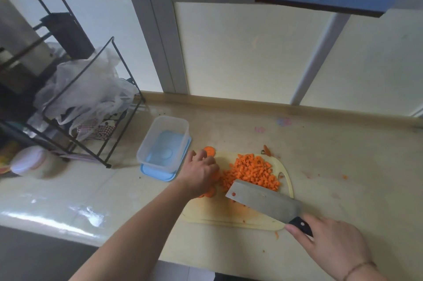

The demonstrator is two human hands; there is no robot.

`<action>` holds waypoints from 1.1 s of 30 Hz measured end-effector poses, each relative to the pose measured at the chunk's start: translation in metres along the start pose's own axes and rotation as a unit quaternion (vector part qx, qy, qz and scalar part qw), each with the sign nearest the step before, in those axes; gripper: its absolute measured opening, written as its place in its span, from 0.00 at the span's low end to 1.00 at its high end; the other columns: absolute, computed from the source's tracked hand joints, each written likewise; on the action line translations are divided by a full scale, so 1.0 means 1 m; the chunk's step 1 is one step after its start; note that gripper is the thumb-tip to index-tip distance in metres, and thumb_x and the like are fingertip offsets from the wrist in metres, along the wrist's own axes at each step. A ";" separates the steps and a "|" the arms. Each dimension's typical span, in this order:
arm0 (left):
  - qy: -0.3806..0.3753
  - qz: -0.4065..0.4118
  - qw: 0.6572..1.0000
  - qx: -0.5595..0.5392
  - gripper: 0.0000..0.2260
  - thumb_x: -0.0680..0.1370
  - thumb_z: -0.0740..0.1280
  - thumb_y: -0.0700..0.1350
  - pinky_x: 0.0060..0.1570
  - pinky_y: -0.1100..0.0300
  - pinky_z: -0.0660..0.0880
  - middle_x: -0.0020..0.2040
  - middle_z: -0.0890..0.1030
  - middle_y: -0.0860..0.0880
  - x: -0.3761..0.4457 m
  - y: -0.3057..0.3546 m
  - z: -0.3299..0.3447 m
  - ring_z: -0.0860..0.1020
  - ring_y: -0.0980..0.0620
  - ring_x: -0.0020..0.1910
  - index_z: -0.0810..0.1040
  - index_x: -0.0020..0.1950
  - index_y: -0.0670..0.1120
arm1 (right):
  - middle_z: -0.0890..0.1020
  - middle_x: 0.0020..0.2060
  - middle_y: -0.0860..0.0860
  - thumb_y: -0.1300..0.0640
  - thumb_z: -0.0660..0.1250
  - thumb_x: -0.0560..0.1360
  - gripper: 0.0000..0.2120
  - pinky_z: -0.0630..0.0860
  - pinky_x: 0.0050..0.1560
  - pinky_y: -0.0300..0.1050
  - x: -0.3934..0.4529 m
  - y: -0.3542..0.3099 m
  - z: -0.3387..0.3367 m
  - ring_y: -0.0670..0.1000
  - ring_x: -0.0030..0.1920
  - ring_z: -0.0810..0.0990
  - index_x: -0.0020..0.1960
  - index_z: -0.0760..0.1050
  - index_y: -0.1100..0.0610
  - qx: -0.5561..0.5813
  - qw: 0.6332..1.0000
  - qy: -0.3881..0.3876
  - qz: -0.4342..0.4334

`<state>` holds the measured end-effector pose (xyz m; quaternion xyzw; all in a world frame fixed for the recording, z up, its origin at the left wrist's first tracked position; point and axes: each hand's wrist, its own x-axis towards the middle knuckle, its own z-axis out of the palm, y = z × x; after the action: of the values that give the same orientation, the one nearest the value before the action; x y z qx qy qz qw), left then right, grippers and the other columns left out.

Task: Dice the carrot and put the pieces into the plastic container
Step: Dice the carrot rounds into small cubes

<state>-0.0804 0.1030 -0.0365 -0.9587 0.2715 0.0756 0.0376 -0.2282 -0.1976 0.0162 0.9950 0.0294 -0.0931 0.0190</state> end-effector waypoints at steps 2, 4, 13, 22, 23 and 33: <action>-0.002 -0.016 1.000 -0.008 0.15 0.81 0.64 0.47 0.65 0.45 0.58 0.66 0.76 0.50 0.000 0.002 0.000 0.65 0.43 0.70 0.76 0.68 0.49 | 0.82 0.47 0.38 0.27 0.14 0.53 0.52 0.71 0.37 0.39 -0.001 0.002 -0.001 0.42 0.47 0.81 0.51 0.69 0.40 -0.006 1.000 -0.004 0.004; 0.012 -0.024 0.999 -0.031 0.14 0.80 0.65 0.45 0.63 0.46 0.59 0.61 0.78 0.51 0.002 0.004 0.001 0.66 0.43 0.68 0.76 0.66 0.49 | 0.82 0.45 0.39 0.26 0.17 0.56 0.47 0.72 0.37 0.38 -0.002 0.002 -0.002 0.42 0.45 0.81 0.49 0.69 0.41 -0.008 1.000 -0.007 0.006; 0.299 -0.249 0.793 -0.470 0.09 0.74 0.76 0.37 0.39 0.71 0.70 0.38 0.79 0.54 -0.050 0.029 0.002 0.76 0.57 0.38 0.78 0.43 0.48 | 0.77 0.26 0.50 0.18 0.45 0.63 0.41 0.70 0.33 0.40 0.011 0.011 0.018 0.46 0.29 0.74 0.32 0.71 0.56 0.312 0.948 -0.046 0.031; 0.278 -0.409 0.736 -0.462 0.12 0.74 0.74 0.34 0.45 0.68 0.73 0.47 0.82 0.57 -0.092 0.112 0.047 0.78 0.61 0.46 0.83 0.48 0.52 | 0.74 0.23 0.44 0.40 0.58 0.78 0.23 0.71 0.35 0.40 0.072 0.022 0.016 0.42 0.27 0.71 0.29 0.68 0.53 0.283 0.912 -0.267 -0.130; 0.279 -0.414 0.744 -0.445 0.12 0.75 0.73 0.33 0.47 0.67 0.74 0.48 0.81 0.56 -0.091 0.118 0.051 0.77 0.62 0.47 0.84 0.49 0.49 | 0.72 0.22 0.45 0.41 0.58 0.78 0.24 0.69 0.33 0.41 0.080 0.025 0.017 0.42 0.26 0.69 0.29 0.67 0.53 0.288 0.904 -0.284 -0.136; 0.330 -0.355 0.826 -0.287 0.15 0.75 0.71 0.53 0.53 0.53 0.75 0.55 0.81 0.50 -0.084 0.157 0.083 0.76 0.48 0.53 0.77 0.61 0.53 | 0.69 0.20 0.45 0.43 0.56 0.79 0.23 0.64 0.31 0.44 0.106 0.031 0.023 0.44 0.24 0.66 0.30 0.65 0.55 0.317 0.880 -0.292 -0.197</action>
<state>-0.2439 0.0219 -0.1097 -0.9241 -0.1257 -0.1895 -0.3070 -0.1266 -0.2242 -0.0256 0.8490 0.1870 -0.3858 -0.3088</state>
